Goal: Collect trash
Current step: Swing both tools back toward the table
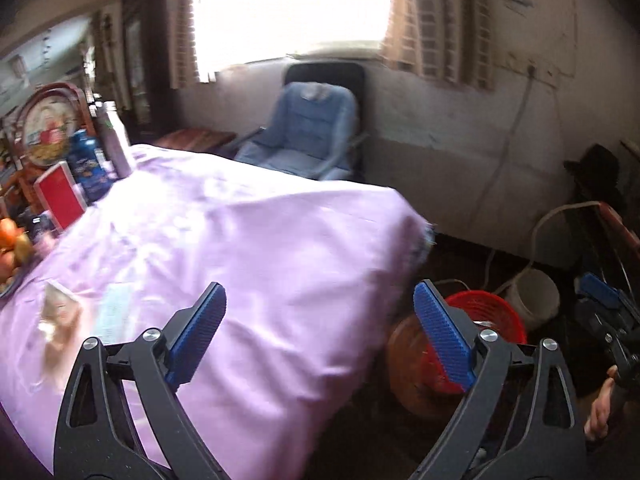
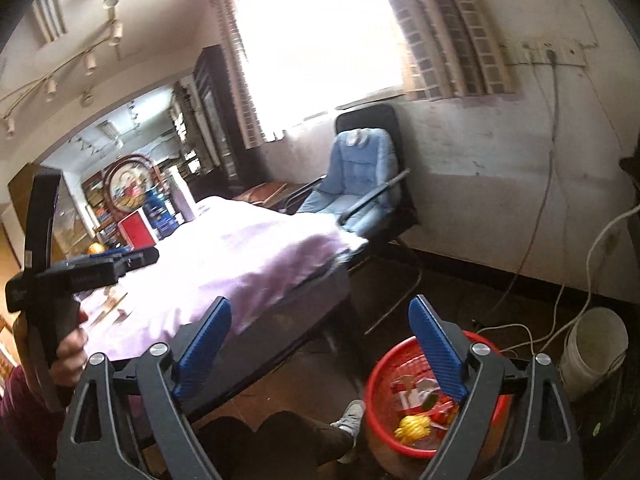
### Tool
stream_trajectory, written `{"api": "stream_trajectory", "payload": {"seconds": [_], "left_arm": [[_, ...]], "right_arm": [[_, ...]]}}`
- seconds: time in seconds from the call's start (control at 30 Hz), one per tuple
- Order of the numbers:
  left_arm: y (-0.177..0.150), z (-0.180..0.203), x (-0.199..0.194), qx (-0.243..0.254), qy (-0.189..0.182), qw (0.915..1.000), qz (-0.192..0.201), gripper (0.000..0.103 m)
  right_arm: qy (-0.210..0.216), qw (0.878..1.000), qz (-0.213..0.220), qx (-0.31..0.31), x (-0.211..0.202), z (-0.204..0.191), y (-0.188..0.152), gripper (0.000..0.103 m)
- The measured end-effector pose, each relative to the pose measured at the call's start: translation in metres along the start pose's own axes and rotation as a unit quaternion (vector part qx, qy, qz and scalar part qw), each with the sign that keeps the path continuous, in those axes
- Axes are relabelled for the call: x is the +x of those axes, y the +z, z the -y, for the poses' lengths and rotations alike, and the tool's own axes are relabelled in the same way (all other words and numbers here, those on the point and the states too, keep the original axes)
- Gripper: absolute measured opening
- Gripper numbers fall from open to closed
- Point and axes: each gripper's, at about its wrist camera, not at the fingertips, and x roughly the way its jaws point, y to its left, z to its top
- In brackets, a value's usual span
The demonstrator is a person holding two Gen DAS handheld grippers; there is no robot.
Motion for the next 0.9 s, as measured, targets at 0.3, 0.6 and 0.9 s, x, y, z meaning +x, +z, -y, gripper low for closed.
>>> {"api": "stream_trajectory", "payload": {"seconds": [0.3,0.6,0.9], "left_arm": [[-0.017,-0.093,-0.037,-0.027,0.095,0.9950,0.016,0.096],[-0.058,-0.209,-0.032,-0.040,0.208,0.9770,-0.025,0.096],[-0.115,-0.313,-0.041,-0.155,0.237,0.9566,-0.067,0.096]], "right_arm": [[0.042,0.998,-0.040,-0.030,0.020,-0.068,-0.009,0.097],[0.113,0.986,-0.083,-0.089,0.064,-0.165,-0.004,0.097],[0.170,0.956,-0.141,-0.193,0.125,-0.299,-0.016,0.097]]}}
